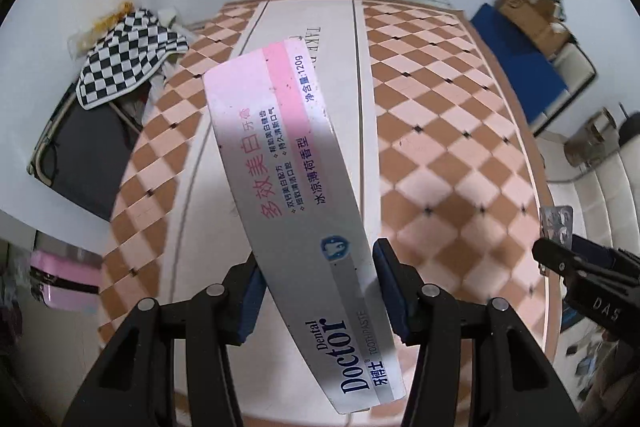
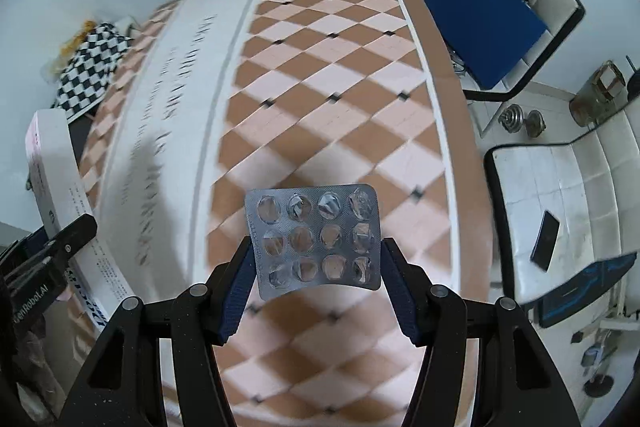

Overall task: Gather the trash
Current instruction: 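Carry the toothpaste box and blister pack over the bin and open both tools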

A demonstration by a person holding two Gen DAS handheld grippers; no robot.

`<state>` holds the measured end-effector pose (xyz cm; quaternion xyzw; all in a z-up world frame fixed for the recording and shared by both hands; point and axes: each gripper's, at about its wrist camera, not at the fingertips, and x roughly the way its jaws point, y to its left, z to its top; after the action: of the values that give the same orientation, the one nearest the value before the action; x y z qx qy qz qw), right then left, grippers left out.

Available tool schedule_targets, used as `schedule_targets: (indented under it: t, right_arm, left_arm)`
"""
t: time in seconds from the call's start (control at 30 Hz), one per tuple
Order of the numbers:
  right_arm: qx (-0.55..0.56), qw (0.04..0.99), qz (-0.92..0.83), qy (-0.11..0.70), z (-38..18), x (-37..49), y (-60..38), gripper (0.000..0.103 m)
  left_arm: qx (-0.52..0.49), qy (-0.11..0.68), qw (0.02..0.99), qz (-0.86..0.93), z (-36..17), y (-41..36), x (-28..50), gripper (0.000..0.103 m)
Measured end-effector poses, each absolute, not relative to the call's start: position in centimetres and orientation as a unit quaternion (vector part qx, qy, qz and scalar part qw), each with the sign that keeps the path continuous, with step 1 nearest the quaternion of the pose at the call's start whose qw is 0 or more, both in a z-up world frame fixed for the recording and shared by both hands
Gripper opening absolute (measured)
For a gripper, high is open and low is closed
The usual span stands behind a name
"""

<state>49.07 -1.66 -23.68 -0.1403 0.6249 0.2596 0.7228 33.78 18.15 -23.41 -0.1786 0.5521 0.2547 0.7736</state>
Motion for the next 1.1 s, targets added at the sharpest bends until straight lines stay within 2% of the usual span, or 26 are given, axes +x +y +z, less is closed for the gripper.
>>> schedule_targets:
  t: [0.37, 0.63, 0.9, 1.1]
  right_arm:
    - [-0.087, 0.743, 0.246, 0.617, -17.9, 26.3, -7.8, 0.063]
    - [-0.063, 0.711, 0.238, 0.658, -19.3, 13.6, -13.0, 0.063]
    - [-0.064, 0.652, 0.219, 0.723, -27.0, 6.2, -19.1, 0.063]
    - [-0.063, 0.616, 0.206, 0.758, -36.6, 3.9, -23.2, 0.063]
  left_arm:
    - [-0.153, 0.550, 0.801, 0.180, -19.9, 14.1, 16.3, 0.048]
    - [-0.178, 0.595, 0.776, 0.112, -22.2, 9.5, 7.8, 0.048]
    - [-0.245, 0.658, 0.709, 0.073, -30.6, 4.6, 2.6, 0.048]
    - [-0.265, 0.706, 0.653, 0.069, -41.9, 1.1, 3.0, 0.048]
